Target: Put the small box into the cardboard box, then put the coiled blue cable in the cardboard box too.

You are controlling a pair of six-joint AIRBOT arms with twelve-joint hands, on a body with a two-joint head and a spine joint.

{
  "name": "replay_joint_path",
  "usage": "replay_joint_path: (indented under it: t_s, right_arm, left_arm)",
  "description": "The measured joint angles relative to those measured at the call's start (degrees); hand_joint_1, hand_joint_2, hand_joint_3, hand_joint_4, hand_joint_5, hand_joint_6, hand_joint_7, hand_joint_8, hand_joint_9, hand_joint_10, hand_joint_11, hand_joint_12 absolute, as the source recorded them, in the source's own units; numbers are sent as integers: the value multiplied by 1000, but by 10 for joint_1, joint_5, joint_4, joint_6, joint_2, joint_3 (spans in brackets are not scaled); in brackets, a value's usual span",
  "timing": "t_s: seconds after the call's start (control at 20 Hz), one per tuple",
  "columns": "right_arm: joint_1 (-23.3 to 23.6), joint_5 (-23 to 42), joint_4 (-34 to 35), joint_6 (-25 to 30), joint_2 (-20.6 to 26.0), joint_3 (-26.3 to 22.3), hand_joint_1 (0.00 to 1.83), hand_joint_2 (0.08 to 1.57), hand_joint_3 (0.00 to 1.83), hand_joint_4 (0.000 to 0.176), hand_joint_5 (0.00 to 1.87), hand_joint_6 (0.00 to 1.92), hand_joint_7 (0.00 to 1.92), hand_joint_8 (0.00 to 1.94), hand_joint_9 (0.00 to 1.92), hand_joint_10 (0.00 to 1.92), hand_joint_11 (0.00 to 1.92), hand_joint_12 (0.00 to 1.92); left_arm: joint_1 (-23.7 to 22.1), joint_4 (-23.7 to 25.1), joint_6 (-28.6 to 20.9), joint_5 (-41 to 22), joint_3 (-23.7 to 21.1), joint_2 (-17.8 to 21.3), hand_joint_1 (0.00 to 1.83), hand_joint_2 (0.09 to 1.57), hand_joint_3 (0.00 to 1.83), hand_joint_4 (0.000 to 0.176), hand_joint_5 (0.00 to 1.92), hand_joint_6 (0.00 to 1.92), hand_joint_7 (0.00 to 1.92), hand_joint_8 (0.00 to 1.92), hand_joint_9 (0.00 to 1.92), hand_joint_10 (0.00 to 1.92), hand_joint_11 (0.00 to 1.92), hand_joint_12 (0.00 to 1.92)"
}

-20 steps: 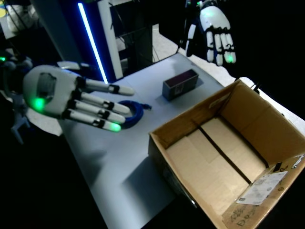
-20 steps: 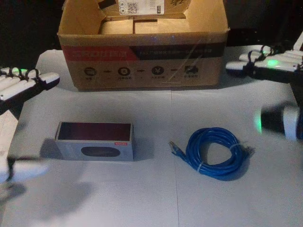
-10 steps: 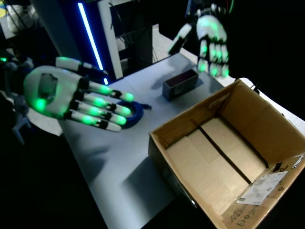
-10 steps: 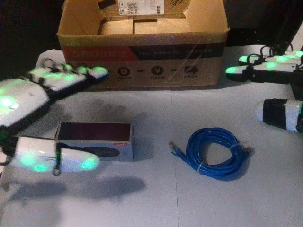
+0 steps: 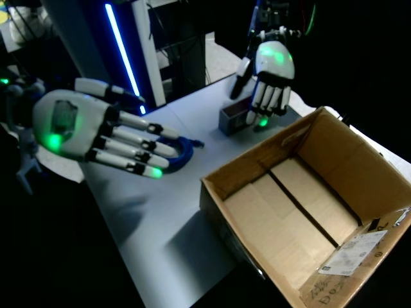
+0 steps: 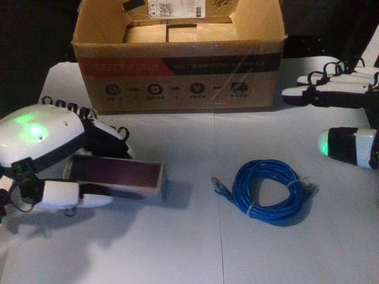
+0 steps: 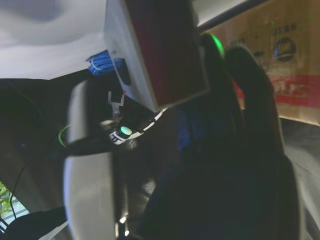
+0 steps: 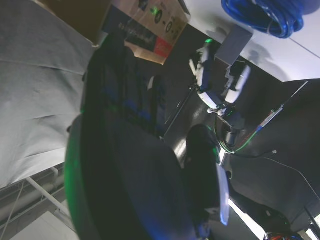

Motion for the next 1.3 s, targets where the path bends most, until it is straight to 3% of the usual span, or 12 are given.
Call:
replay_joint_path:
  t_s: [0.15, 0.25, 0.45, 0.55, 0.65, 0.7, 0.75, 0.8, 0.9, 1.05, 1.1, 1.3]
  right_arm:
    - [0, 0, 1, 0, 0, 0, 0, 1401, 2, 101, 289, 1, 204, 2, 213, 3, 0, 524]
    - [0, 0, 0, 0, -1, 0, 0, 1406, 3, 96, 297, 3, 202, 0, 206, 0, 0, 528]
    - [0, -3, 1, 0, -5, 1, 0, 1407, 1, 92, 285, 5, 177, 5, 170, 4, 0, 417]
    - [0, -4, 1, 0, -6, 2, 0, 1398, 0, 96, 307, 2, 202, 2, 191, 4, 0, 483]
    - [0, -4, 0, 0, -6, 2, 0, 1395, 0, 94, 318, 4, 211, 3, 197, 4, 0, 493]
    - [0, -5, 1, 0, -6, 3, 0, 1396, 0, 91, 316, 3, 212, 4, 197, 4, 0, 491]
    - [0, -5, 2, 0, -6, 3, 0, 1397, 0, 87, 321, 3, 223, 5, 207, 5, 0, 469]
    - [0, -5, 1, 0, -6, 4, 0, 1394, 0, 91, 320, 2, 223, 4, 202, 3, 0, 468]
    - [0, -6, -1, 0, -7, 7, 0, 1394, 0, 97, 275, 2, 170, 1, 148, 2, 0, 391]
    - [0, -6, 2, 0, -13, 12, 0, 1404, 3, 98, 268, 2, 182, 7, 152, 5, 0, 369]
    - [0, -5, 0, 0, -18, 16, 0, 1404, 1, 108, 251, 1, 171, 1, 135, 4, 0, 313]
    - [0, -7, -5, 1, -26, 22, 0, 1399, 0, 104, 263, 2, 213, 4, 190, 10, 0, 330]
  left_arm:
    - [-2, 9, 1, -33, -14, 34, 1269, 1094, 1, 0, 1165, 449, 956, 1249, 910, 1098, 776, 1454]
    - [-6, 23, -7, -61, -20, 59, 1260, 1111, 1, 0, 1116, 550, 916, 1305, 861, 1251, 778, 1574]
    - [-17, 38, -21, -127, -25, 93, 1237, 1119, 0, 0, 1123, 627, 863, 1295, 898, 998, 739, 1546]
    - [-45, 42, -21, -144, -20, 100, 1235, 1132, 0, 0, 1071, 911, 829, 1154, 841, 1039, 666, 1589]
    - [-85, 38, -10, -147, -6, 99, 1241, 1127, 0, 0, 1150, 736, 765, 1260, 833, 1048, 654, 1601]
    - [-120, 22, 8, -142, 10, 88, 1226, 1127, 2, 0, 1101, 794, 816, 1245, 839, 1045, 665, 1594]
    - [-144, 14, 11, -131, 24, 77, 1226, 1108, 0, 0, 1003, 863, 1001, 1043, 934, 739, 646, 1349]
    - [-162, 10, 11, -122, 37, 66, 1344, 1110, 4, 0, 959, 918, 996, 1004, 893, 1108, 610, 1198]
    - [-218, 5, 12, -63, 78, 27, 1229, 1117, 0, 0, 967, 884, 998, 1086, 919, 788, 596, 1350]
    - [-297, 2, 13, 21, 137, -32, 1216, 1118, 0, 16, 989, 906, 966, 1078, 948, 515, 588, 1208]
    - [-313, -3, 13, 43, 163, -59, 1230, 1102, 0, 0, 1067, 746, 971, 1098, 1038, 382, 644, 1249]
    - [-337, -29, 13, 155, 248, -147, 1277, 1072, 0, 0, 1168, 427, 1043, 1104, 996, 848, 754, 1554]
